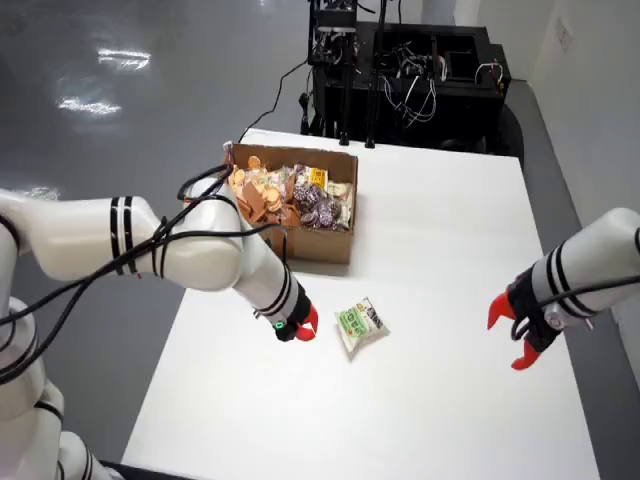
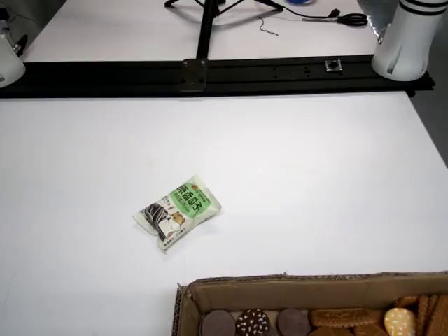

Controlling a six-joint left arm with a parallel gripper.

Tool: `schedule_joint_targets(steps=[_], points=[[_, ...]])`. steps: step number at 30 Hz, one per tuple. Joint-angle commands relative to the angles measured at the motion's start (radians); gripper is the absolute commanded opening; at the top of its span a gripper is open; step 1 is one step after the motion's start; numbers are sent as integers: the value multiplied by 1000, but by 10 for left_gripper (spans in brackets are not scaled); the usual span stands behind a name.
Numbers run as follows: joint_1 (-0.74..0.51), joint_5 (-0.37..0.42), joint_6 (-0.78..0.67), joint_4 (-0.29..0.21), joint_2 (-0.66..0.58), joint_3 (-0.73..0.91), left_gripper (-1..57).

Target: Grasp a snack and put it in the bin.

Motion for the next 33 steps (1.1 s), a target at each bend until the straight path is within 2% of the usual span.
schedule_joint_targets(steps=[1, 17, 24, 33], points=[[1, -3, 6, 0, 0, 0, 33], [11, -7, 20, 0, 0, 0, 42], [19, -40, -20, 1, 0, 0, 9], [28, -70, -76, 4, 0, 0, -2]])
